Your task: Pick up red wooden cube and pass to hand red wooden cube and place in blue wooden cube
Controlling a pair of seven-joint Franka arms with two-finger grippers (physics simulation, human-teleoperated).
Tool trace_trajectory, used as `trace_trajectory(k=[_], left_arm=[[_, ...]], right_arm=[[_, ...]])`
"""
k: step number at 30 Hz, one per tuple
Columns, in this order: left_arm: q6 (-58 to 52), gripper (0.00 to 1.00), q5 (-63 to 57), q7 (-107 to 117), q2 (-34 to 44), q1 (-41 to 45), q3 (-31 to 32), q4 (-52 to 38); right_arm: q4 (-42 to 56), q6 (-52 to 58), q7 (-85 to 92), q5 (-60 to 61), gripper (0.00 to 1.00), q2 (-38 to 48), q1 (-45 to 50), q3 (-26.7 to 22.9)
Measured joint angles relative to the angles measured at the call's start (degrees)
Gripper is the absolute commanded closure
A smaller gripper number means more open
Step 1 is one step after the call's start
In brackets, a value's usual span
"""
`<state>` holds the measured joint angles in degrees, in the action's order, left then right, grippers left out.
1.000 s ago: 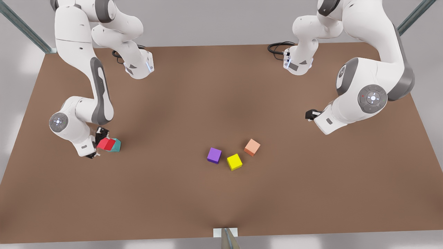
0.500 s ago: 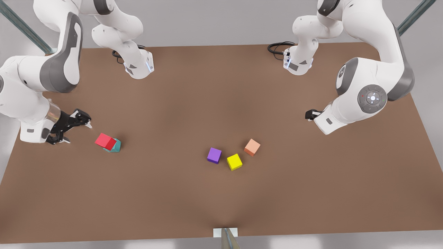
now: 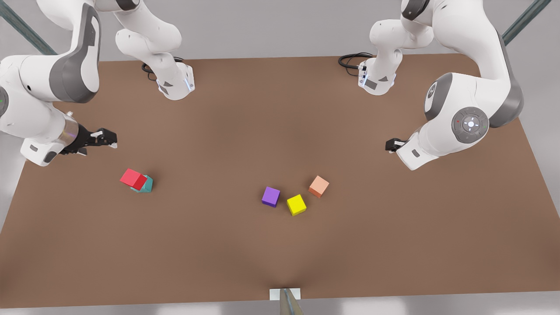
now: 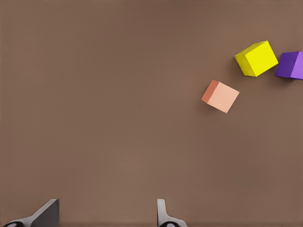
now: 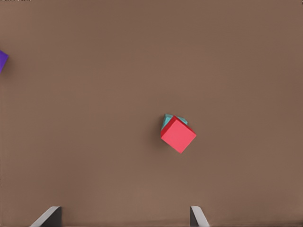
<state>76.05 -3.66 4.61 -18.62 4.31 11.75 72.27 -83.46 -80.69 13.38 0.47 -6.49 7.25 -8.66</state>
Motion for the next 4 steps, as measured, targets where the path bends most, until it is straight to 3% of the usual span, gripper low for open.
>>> trace_trajectory(k=[4], left_arm=[[0.0,0.0,0.0,0.0,0.0,0.0,0.0,0.0]], right_arm=[[0.1,0.4,-4.0,-0.1,0.0,-0.2,-0.6,0.7]])
